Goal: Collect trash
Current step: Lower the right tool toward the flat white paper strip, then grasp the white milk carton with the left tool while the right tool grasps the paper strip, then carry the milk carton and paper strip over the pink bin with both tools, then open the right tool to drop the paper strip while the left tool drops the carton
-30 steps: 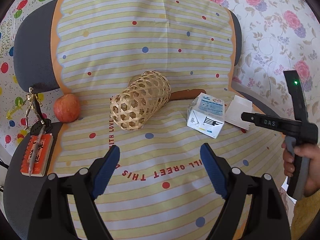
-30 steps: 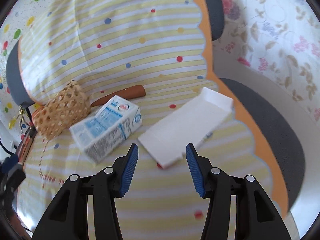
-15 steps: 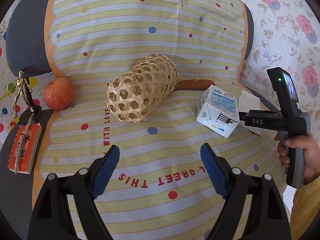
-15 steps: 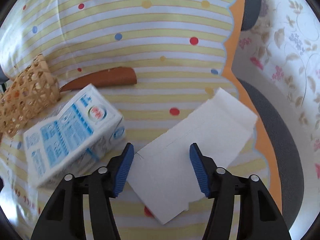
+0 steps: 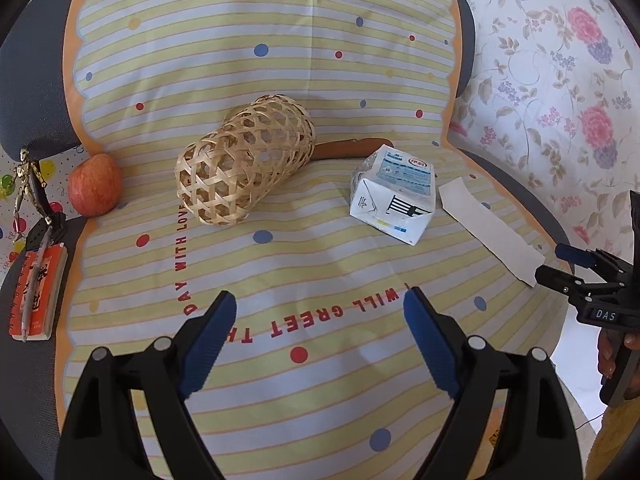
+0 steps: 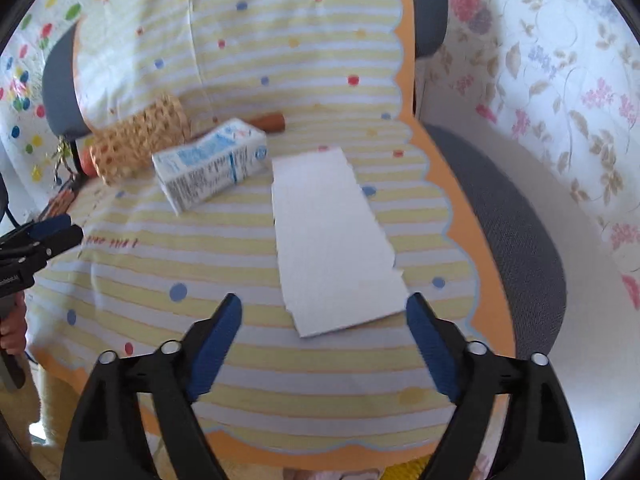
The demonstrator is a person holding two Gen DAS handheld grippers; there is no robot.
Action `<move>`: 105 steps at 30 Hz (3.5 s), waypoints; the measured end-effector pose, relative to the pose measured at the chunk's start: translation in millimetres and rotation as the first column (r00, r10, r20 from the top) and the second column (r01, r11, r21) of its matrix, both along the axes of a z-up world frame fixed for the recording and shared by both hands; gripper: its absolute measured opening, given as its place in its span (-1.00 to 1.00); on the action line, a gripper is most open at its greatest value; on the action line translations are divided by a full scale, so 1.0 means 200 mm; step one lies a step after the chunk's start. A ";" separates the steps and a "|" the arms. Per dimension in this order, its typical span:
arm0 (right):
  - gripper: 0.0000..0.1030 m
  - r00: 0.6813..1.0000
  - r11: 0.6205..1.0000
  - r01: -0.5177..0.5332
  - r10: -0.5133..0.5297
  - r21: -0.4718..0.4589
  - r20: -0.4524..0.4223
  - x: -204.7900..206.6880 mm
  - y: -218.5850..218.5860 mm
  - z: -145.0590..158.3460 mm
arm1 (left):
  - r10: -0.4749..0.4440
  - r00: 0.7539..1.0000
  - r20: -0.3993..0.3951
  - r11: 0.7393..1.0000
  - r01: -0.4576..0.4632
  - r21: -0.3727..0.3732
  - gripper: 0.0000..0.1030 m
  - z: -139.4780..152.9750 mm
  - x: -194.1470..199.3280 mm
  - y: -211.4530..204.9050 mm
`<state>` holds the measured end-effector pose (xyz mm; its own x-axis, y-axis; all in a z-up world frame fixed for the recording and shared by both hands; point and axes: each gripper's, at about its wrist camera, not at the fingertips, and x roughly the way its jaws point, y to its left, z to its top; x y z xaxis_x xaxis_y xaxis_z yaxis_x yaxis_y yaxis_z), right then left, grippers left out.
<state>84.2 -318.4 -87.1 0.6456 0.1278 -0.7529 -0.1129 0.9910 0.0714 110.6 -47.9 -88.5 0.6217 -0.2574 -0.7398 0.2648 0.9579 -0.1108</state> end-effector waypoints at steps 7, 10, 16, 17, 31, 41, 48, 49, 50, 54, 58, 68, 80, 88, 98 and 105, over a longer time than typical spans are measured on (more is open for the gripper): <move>0.70 0.999 0.987 0.038 -0.035 0.155 -0.022 0.15 -0.11 -0.12 | -0.009 1.000 -0.002 1.000 0.009 0.012 0.62 0.00 -0.03 -0.02; 0.70 0.999 0.992 -0.013 0.017 0.127 -0.034 0.13 -0.03 -0.12 | -0.019 1.000 0.003 0.999 0.019 0.027 0.62 -0.01 -0.02 -0.05; 0.50 1.000 1.000 -0.008 0.008 -0.022 -0.009 0.08 0.08 -0.13 | -0.046 0.999 0.016 0.997 0.045 0.055 0.62 0.01 0.00 -0.14; 0.35 1.000 1.000 -0.001 0.001 -0.018 0.003 0.07 0.08 -0.12 | -0.049 0.999 0.017 0.997 0.048 0.058 0.62 0.01 0.01 -0.15; 0.35 0.980 0.987 0.130 -0.142 0.090 0.141 -0.09 -0.05 0.03 | -0.120 0.991 0.059 0.991 0.115 0.075 0.79 0.02 0.21 -0.39; 0.35 0.979 0.973 0.158 -0.177 0.169 0.104 -0.14 -0.12 -0.01 | -0.157 0.988 -0.005 0.981 0.156 0.113 0.55 -0.08 0.42 -0.51; 0.35 0.976 0.971 0.162 -0.183 0.174 0.113 -0.18 -0.12 0.03 | -0.179 0.984 0.005 0.973 0.177 0.146 0.35 -0.10 0.37 -0.53; 0.35 0.976 0.970 0.164 -0.186 0.177 0.114 -0.18 -0.11 0.04 | -0.177 0.984 0.016 0.973 0.173 0.151 0.34 -0.09 0.35 -0.53; 0.35 0.975 0.970 0.167 -0.189 0.177 0.115 -0.19 -0.11 0.05 | -0.177 0.984 0.033 0.973 0.170 0.155 0.33 -0.08 0.32 -0.53; 0.35 0.974 0.974 0.163 -0.184 0.160 0.129 -0.26 -0.07 0.10 | -0.171 0.981 0.089 0.979 0.159 0.126 0.32 -0.01 0.14 -0.49; 0.35 0.972 0.978 0.166 -0.183 0.125 0.144 -0.35 -0.03 0.18 | -0.150 0.977 0.152 0.988 0.144 0.054 0.32 0.11 -0.10 -0.40; 0.35 0.960 0.973 0.232 -0.231 0.011 0.161 -0.75 -0.01 0.38 | -0.232 0.955 0.187 0.971 0.239 -0.015 0.33 0.24 -0.50 -0.40; 0.35 0.897 0.897 0.442 -0.442 -0.020 0.027 -1.21 -0.24 0.25 | -0.429 0.887 0.169 0.898 0.439 -0.027 0.34 0.20 -0.77 -0.68; 0.53 0.868 0.871 0.492 -0.491 -0.008 -0.069 -1.17 -0.36 0.08 | -0.438 0.888 0.141 0.897 0.442 0.003 0.34 0.16 -0.78 -0.73; 0.53 0.860 0.859 0.504 -0.509 0.087 0.040 -1.14 -0.41 0.19 | -0.494 0.863 0.108 0.868 0.496 0.007 0.34 0.08 -0.81 -0.82; 0.53 0.827 0.829 0.550 -0.558 0.104 0.070 -1.18 -0.52 0.21 | -0.623 0.775 0.109 0.781 0.624 0.026 0.34 0.03 -0.87 -1.03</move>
